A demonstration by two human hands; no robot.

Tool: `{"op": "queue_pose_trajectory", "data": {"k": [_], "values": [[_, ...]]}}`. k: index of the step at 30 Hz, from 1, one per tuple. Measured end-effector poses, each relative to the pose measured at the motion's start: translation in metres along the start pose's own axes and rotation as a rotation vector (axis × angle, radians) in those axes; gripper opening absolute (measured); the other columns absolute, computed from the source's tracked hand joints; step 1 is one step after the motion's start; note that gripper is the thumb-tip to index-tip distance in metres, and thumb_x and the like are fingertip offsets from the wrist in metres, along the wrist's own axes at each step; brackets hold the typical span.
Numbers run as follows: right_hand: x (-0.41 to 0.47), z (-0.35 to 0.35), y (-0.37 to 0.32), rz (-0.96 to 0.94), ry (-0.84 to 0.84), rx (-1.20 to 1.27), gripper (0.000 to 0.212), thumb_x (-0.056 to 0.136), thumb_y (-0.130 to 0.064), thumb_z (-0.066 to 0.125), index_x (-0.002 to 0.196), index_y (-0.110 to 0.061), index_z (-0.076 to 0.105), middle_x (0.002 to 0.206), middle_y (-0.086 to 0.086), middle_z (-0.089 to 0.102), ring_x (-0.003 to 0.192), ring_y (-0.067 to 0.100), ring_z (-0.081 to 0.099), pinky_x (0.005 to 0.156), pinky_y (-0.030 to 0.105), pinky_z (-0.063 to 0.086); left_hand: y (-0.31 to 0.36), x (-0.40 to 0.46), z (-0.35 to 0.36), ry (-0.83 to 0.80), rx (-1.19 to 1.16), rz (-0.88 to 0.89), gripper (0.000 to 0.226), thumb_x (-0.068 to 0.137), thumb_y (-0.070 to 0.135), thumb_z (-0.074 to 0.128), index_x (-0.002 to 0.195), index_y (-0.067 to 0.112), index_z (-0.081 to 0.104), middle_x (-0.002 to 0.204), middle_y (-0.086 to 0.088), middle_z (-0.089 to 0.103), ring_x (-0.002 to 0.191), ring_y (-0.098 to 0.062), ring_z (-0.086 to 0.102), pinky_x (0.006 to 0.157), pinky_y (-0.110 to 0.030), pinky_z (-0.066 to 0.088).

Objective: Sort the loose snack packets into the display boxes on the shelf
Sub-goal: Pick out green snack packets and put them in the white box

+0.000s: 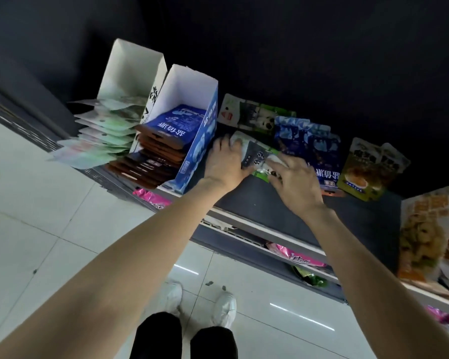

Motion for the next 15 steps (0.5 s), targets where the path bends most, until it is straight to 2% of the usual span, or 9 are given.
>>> {"op": "queue_pose_trajectory", "data": {"k": [3,6,8,10,11,13,15], "values": [[-0.004,-0.006,0.006,0.135,-0.056,0.023,0.052,0.089,-0.036,0.059,0.136,-0.022,0.041,0.138,0.012,0.041,0.121,0.033,0.037,0.100,0.041,0.035,0.007,-0.001,-0.005,-0.016,-0.038,-0.030,0.088,0.079,0.053,0.065,0.144,0.009,0.025,0.138,-0.018,0.034,0.127,-0.033,0.030,0.105,-0.038,0.030],[0.003,-0.009,0.010,0.211,-0.116,0.046,0.080,0.077,-0.041,0.073,0.140,-0.016,0.030,0.127,0.015,0.047,0.117,0.033,0.039,0.098,0.037,0.033,0.006,0.002,-0.002,-0.110,-0.185,-0.092,0.096,0.072,0.045,0.076,0.143,0.006,0.024,0.132,-0.018,0.042,0.123,-0.033,0.038,0.103,-0.036,0.029],[0.002,-0.013,0.012,0.234,-0.131,0.061,0.086,0.071,-0.044,0.077,0.138,-0.014,0.032,0.124,0.013,0.047,0.116,0.030,0.039,0.097,0.035,0.032,0.001,0.002,-0.003,-0.106,-0.315,-0.123,0.077,0.070,0.038,0.079,0.129,0.008,0.041,0.123,-0.011,0.055,0.112,-0.027,0.050,0.092,-0.031,0.037],[-0.006,-0.021,0.012,0.226,-0.086,0.150,0.070,0.074,-0.039,0.076,0.129,-0.014,0.042,0.117,0.010,0.051,0.110,0.027,0.045,0.091,0.034,0.037,-0.001,-0.007,-0.014,-0.042,-0.553,-0.137,0.045,0.075,0.025,0.076,0.110,0.009,0.053,0.108,-0.006,0.064,0.094,-0.021,0.058,0.078,-0.028,0.044],[-0.013,-0.027,0.012,0.230,-0.047,0.246,0.057,0.078,-0.035,0.074,0.122,-0.013,0.047,0.112,0.009,0.054,0.105,0.025,0.050,0.086,0.033,0.040,-0.001,-0.014,-0.023,-0.008,-0.666,-0.125,0.034,0.077,0.020,0.074,0.103,0.008,0.056,0.102,-0.006,0.066,0.089,-0.021,0.060,0.076,-0.031,0.047],[-0.031,-0.046,0.010,0.226,0.023,0.461,0.032,0.083,-0.028,0.070,0.106,-0.010,0.056,0.099,0.005,0.060,0.093,0.020,0.057,0.079,0.030,0.045,0.002,-0.034,-0.047,0.044,-0.812,-0.053,0.020,0.079,0.016,0.072,0.093,0.007,0.060,0.092,-0.003,0.067,0.081,-0.019,0.061,0.072,-0.034,0.050],[-0.048,-0.071,0.001,0.179,0.088,0.591,0.018,0.084,-0.024,0.069,0.090,-0.011,0.059,0.086,-0.002,0.061,0.081,0.013,0.058,0.074,0.019,0.047,0.009,-0.059,-0.079,0.080,-0.832,0.052,0.015,0.080,0.015,0.072,0.091,0.011,0.063,0.087,0.002,0.067,0.076,-0.015,0.061,0.067,-0.032,0.048]]}}
Point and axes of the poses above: each hand's wrist, its own x-axis towards the middle knuckle, its own z-axis out of the palm, y = z × x, the point moved 8 cm from there along x, towards the middle knuckle
